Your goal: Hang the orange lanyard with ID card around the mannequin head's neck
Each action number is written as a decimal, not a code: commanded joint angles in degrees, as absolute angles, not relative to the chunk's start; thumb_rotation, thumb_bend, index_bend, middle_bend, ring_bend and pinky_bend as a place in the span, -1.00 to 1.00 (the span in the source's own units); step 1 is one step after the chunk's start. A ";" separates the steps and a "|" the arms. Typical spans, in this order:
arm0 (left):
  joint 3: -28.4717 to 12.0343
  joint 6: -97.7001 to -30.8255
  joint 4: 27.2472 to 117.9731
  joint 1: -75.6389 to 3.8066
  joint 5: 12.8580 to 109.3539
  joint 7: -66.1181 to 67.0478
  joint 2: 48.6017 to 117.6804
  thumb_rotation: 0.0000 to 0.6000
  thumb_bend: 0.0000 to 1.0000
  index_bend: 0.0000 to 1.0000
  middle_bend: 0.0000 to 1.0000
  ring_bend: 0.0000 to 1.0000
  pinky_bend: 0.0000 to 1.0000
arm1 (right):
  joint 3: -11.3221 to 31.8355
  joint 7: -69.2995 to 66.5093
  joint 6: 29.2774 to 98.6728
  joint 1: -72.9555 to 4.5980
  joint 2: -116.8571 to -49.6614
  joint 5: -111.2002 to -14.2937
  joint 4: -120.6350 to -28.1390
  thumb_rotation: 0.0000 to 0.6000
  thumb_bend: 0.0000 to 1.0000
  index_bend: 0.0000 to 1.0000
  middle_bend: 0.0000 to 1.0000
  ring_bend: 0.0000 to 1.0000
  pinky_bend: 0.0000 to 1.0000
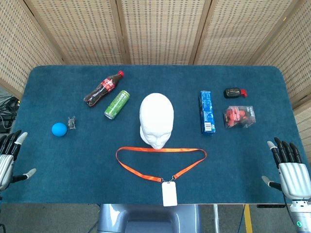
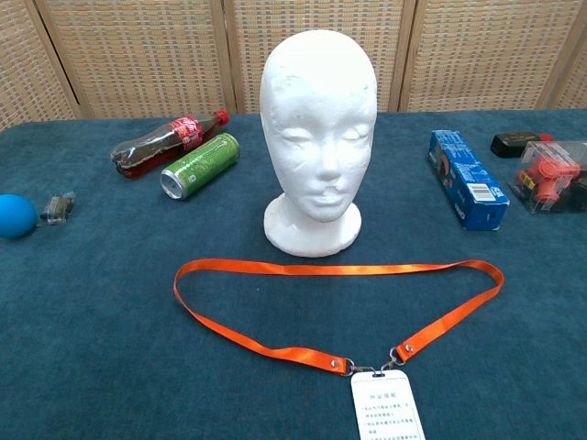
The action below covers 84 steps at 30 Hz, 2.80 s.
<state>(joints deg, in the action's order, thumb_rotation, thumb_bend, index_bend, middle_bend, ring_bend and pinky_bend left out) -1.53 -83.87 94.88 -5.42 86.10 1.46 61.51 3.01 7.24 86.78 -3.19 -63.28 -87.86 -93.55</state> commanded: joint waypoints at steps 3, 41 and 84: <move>-1.43 -83.72 94.75 -5.42 86.03 1.54 61.56 1.00 -1.00 -1.00 -1.00 -1.00 -1.00 | 2.95 7.18 86.35 -3.32 -63.28 -87.70 -93.39 1.00 -1.00 -1.00 -1.00 -1.00 -1.00; -2.92 -79.14 92.22 -7.56 81.43 1.44 63.00 1.00 -1.00 -1.00 -1.00 -1.00 -1.00 | 9.43 20.26 46.64 -35.39 -81.92 -71.20 -86.38 1.00 0.01 -0.11 -1.00 -1.00 -1.00; -3.08 -77.66 91.23 -9.88 83.42 0.88 64.69 1.00 -1.00 -1.00 -1.00 -1.00 -1.00 | 3.67 19.02 55.79 -34.98 -83.11 -71.53 -83.84 1.00 0.48 0.37 -1.00 -1.00 -1.00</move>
